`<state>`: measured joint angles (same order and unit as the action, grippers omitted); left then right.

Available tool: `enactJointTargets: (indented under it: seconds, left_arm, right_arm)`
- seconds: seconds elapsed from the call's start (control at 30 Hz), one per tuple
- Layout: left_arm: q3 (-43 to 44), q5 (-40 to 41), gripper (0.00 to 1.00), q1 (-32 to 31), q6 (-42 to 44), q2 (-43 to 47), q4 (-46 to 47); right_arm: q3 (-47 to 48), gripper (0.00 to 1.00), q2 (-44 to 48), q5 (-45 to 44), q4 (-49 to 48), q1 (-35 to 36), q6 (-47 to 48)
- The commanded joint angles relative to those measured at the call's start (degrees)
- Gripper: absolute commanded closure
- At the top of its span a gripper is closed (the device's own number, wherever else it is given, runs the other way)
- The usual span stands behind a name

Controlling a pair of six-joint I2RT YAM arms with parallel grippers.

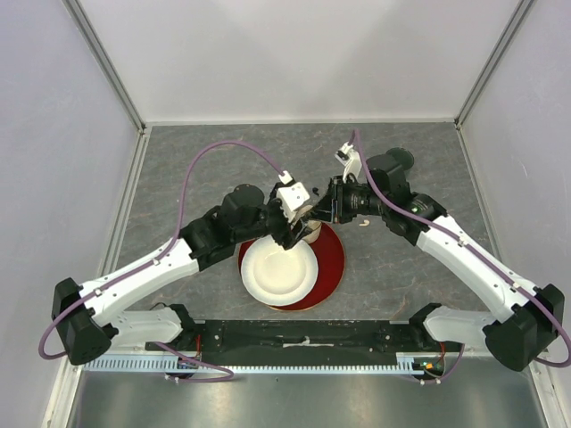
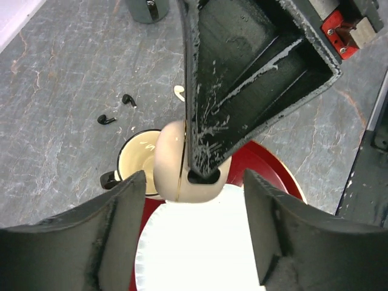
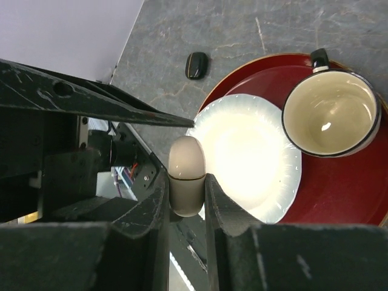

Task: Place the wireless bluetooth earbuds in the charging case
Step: Pick up the charging case at the center of the board.

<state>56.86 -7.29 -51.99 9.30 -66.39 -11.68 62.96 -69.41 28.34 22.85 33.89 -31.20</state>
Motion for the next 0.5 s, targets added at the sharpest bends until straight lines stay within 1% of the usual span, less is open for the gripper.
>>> enactJointTargets:
  seconds: [0.0, 0.1, 0.13, 0.3, 0.33, 0.4, 0.43, 0.47]
  left_arm:
    - [-0.61, 1.40, 0.26, -0.31, -1.92, 3.02, 3.86]
    - [-1.23, 1.84, 0.19, -0.31, -2.36, 3.63, 3.95]
    - [-1.40, 1.84, 0.14, -0.31, -2.44, 3.81, 3.95]
    - [-3.68, 3.68, 0.12, -0.31, -5.51, 6.53, 4.91]
    - [-4.82, 4.12, 0.12, -0.22, -7.26, 7.15, 5.52]
    - [-6.49, 7.10, 0.11, -0.13, -9.46, 9.95, 8.86]
    - [-8.41, 9.03, 0.09, 0.04, -13.39, 10.92, 9.91]
    - [-9.48, 10.00, 0.06, 0.22, -14.56, 12.24, 13.23]
  right_arm:
    - [-0.99, 0.99, 2.61, -5.56, -3.87, -0.05, -2.46]
    - [-1.35, 0.99, 3.22, -7.50, -4.39, -0.14, -3.25]
    - [-1.35, 0.99, 3.23, -8.64, -4.57, -0.05, -3.51]
    - [-1.70, 0.99, 4.45, -11.98, -6.50, -0.14, -4.39]
    - [-1.79, 0.99, 4.98, -13.21, -6.76, -0.14, -4.66]
    - [-1.79, 0.98, 5.51, -13.75, -7.38, -0.23, -4.66]
    - [-1.87, 0.98, 5.95, -14.01, -7.56, -0.23, -4.57]
    - [-1.87, 0.98, 6.21, -14.01, -8.17, -0.31, -4.48]
